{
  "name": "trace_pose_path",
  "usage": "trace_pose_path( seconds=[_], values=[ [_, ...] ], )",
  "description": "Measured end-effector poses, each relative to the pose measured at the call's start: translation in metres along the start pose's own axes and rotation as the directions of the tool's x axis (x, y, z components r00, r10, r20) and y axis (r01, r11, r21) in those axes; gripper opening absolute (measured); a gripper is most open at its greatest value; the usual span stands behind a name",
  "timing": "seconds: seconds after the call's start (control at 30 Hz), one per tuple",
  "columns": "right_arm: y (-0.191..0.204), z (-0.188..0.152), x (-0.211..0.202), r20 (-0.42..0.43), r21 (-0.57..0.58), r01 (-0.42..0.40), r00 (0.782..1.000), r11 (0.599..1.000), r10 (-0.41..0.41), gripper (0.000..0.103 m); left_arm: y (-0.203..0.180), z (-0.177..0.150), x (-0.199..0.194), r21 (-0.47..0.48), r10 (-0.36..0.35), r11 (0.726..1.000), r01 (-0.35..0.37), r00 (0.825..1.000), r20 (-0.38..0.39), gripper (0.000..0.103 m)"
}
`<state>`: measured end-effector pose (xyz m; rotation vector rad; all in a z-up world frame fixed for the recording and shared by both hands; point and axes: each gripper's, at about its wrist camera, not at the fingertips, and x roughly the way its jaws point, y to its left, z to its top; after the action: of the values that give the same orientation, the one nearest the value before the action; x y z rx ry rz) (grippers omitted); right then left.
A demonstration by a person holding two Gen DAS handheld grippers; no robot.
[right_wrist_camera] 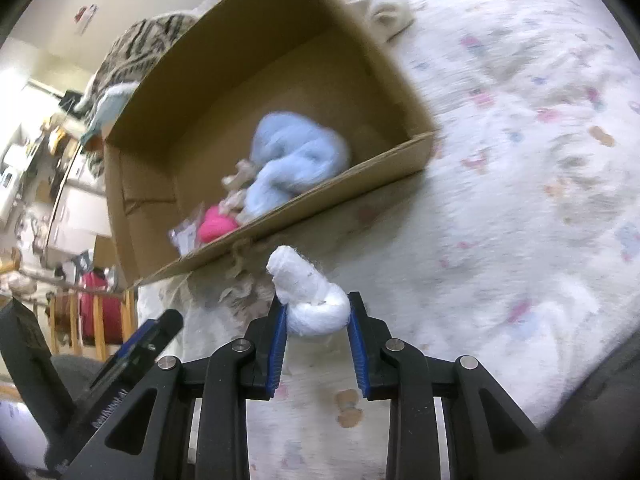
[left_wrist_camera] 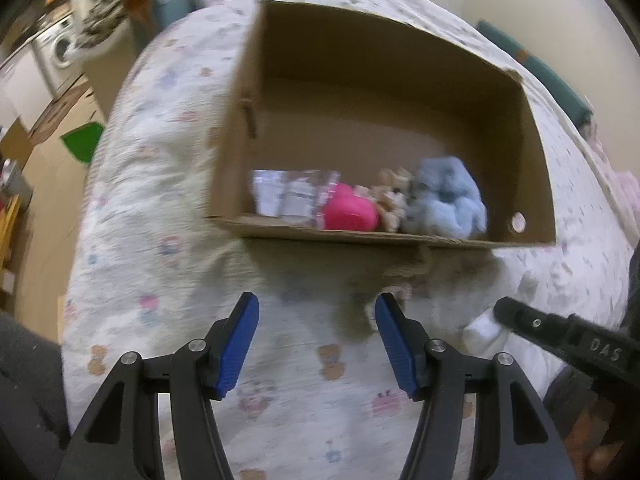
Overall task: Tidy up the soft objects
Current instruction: 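Grasp the white sock with the right tool while the left tool grasps the lace scrunchie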
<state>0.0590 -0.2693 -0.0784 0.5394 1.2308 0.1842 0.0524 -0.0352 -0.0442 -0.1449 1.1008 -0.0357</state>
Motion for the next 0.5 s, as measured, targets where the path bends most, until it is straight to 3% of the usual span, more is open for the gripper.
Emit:
trace_pose_path(
  seconds=[0.27, 0.47, 0.5],
  values=[
    [-0.01, 0.001, -0.006, 0.017, 0.023, 0.024, 1.0, 0.999, -0.024, 0.031, -0.022, 0.005, 0.034, 0.061, -0.042, 0.997, 0.047, 0.996, -0.085, 0.057],
    [-0.015, 0.001, -0.005, 0.011, 0.038, 0.029, 1.0, 0.999, -0.029, 0.031, -0.033, 0.01, 0.048, 0.094, -0.074, 0.992, 0.083, 0.993, -0.094, 0.057],
    [-0.016, 0.001, -0.006, 0.012, 0.038, 0.031, 0.999, 0.999, -0.031, 0.031, -0.035, 0.01, 0.05, 0.101, -0.079, 0.991, 0.089, 0.992, -0.098, 0.053]
  ],
)
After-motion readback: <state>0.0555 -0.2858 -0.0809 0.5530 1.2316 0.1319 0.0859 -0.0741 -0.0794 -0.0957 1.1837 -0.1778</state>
